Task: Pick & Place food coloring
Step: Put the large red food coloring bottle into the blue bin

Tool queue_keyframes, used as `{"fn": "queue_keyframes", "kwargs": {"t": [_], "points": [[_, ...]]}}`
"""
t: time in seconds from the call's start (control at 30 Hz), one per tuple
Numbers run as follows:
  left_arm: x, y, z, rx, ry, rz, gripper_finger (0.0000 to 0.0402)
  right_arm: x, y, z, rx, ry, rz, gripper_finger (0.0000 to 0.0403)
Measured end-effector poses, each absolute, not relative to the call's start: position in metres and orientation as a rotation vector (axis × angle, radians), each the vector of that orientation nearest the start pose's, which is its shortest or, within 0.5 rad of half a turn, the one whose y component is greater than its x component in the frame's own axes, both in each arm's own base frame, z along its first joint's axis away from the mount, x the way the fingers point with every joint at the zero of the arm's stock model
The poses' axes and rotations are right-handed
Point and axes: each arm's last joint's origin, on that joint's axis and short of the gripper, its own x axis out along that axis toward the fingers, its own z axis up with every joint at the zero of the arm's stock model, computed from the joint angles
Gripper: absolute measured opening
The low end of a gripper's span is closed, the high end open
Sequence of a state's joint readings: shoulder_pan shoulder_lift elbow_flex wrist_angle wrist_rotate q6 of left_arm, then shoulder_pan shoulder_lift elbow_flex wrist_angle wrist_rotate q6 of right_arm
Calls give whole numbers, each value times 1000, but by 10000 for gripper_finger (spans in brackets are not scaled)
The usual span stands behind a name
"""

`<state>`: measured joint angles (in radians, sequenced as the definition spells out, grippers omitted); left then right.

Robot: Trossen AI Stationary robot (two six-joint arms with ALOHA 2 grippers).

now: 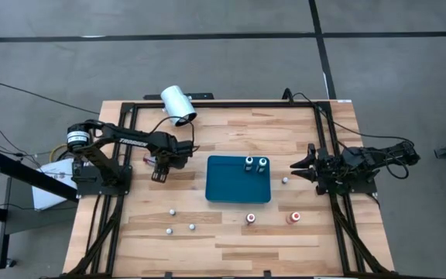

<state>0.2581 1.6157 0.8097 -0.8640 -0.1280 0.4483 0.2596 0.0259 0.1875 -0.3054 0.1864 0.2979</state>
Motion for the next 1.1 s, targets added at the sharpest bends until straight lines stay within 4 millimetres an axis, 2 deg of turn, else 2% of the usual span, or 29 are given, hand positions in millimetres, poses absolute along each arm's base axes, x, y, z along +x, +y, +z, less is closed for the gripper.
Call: {"fn": "queue_keyframes", "kwargs": {"t": [0.1, 0.37, 0.53, 0.8, 1.1], "points": [[226, 64, 136, 226, 1702, -89, 109, 82, 16, 195, 265, 150, 51, 98], [227, 64, 136, 223, 1703, -77, 110, 82, 16, 195, 266, 150, 50, 98], [236, 68, 145, 223, 1663, -12, 112, 82, 16, 195, 266, 150, 50, 98], [262, 74, 175, 178, 1542, 68, 112, 82, 16, 195, 291, 150, 48, 98], [285, 80, 224, 166, 1438, 113, 108, 82, 16, 195, 336, 151, 45, 98]]}}
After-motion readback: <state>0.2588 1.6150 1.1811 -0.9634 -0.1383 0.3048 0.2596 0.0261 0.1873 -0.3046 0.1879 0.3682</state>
